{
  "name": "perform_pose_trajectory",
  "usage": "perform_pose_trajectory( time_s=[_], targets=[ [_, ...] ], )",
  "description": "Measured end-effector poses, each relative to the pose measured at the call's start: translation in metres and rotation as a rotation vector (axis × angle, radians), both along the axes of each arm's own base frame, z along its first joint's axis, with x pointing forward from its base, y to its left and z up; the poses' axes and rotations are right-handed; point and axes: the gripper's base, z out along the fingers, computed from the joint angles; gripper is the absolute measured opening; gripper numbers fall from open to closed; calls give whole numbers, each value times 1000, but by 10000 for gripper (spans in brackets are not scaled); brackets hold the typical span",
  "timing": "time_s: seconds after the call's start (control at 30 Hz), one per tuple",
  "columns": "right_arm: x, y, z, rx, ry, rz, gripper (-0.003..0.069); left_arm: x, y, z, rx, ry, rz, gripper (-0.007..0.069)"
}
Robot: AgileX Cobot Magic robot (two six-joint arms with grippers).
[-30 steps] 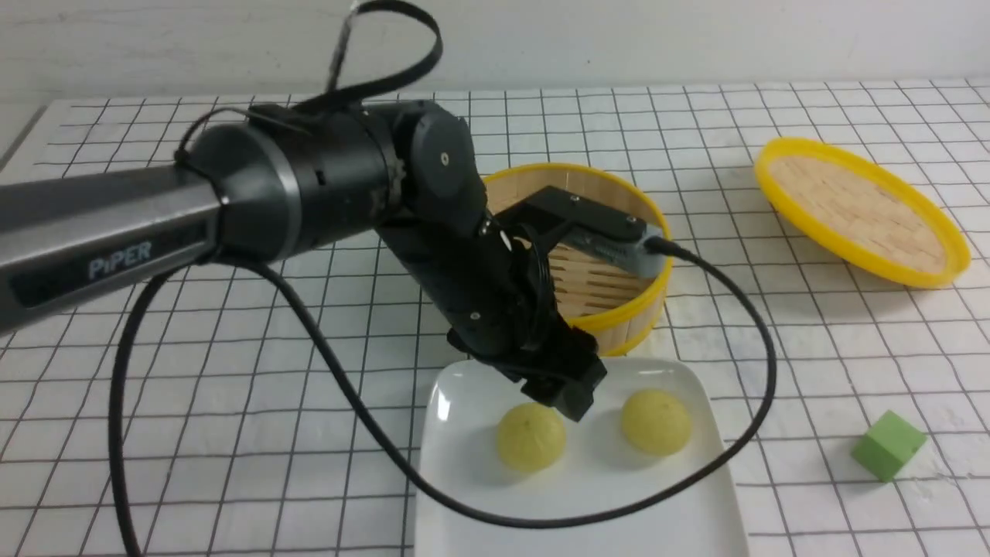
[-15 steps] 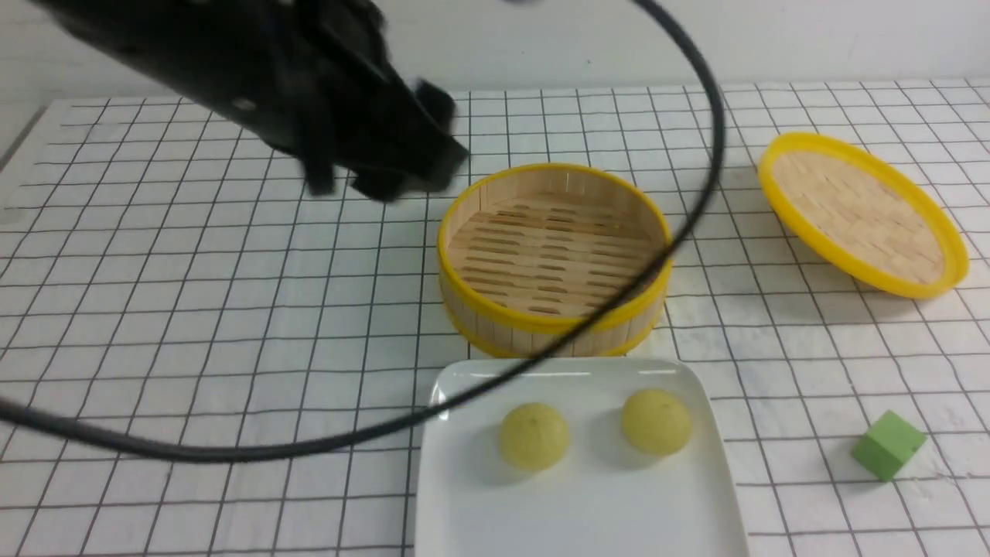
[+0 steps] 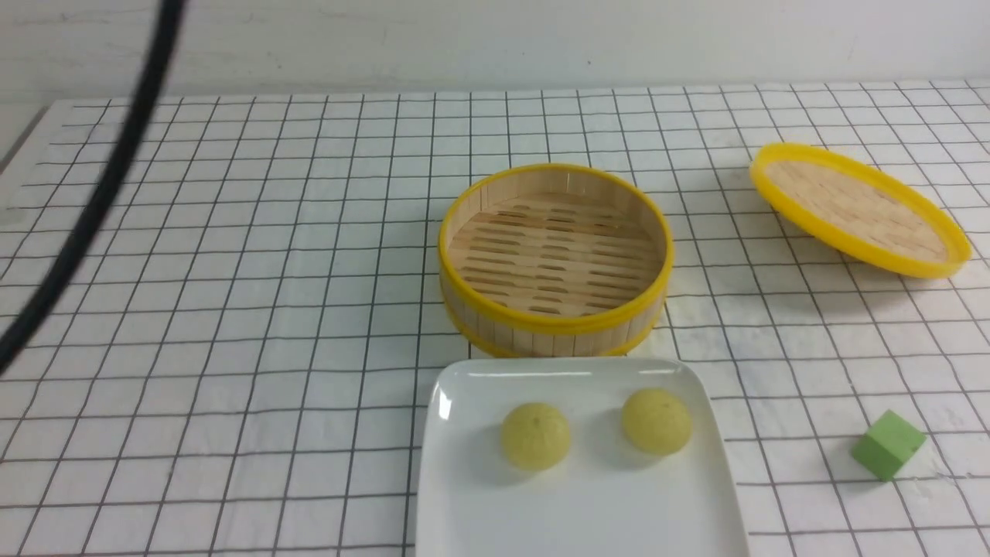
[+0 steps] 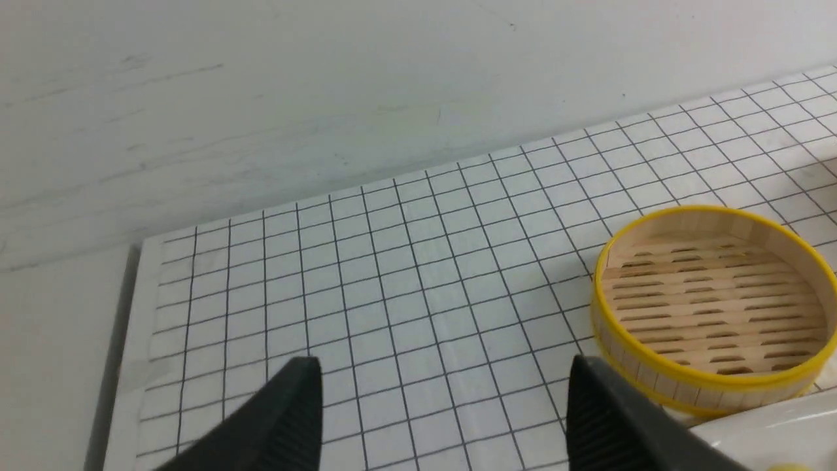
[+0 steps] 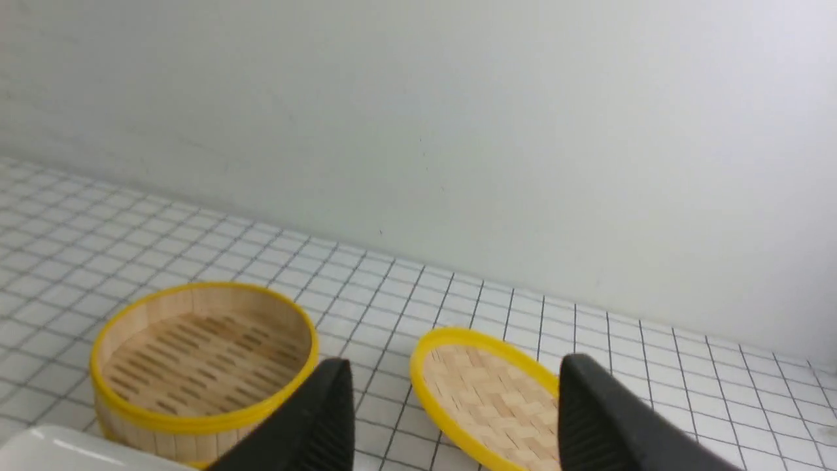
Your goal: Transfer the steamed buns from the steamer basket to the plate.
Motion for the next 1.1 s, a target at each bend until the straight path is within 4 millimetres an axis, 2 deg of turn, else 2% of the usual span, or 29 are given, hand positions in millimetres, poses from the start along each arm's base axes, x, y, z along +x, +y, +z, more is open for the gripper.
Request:
perform_pose_trajectory(
  time_s=[0.07,0.1,0.13,0.23,0.27,0.33,0.4,0.57,0.63,0.9,1.1],
  targets=[
    [-21,-8,-4,58,-35,25,425,-10,8,-9,2,17,7,501],
    [-23,-8,-5,66,-36,31,425,-11,8,-10,3,18,8,501],
    [-39,-14,-10,96,-51,58,425,-14,11,-19,13,35,9,501],
    [-63,-18,-23,100,-51,127,425,-17,13,-36,33,68,7,501],
    [-66,-19,-25,101,-55,132,425,-18,13,-36,31,65,7,501],
    [-78,-18,-37,73,-16,201,425,-16,12,-49,46,98,8,501],
    [-79,-16,-44,44,34,226,422,-14,10,-54,44,112,7,501],
    [-69,-3,-63,-17,149,264,420,-11,4,-59,21,119,-21,501],
    [-56,5,-77,-47,190,271,420,-11,2,-58,3,102,-38,501],
    [-12,21,-102,-23,87,222,385,-10,-1,-57,-24,88,-64,501],
    [6,26,-117,41,59,181,324,-11,-3,-57,-40,99,-75,501]
  ],
)
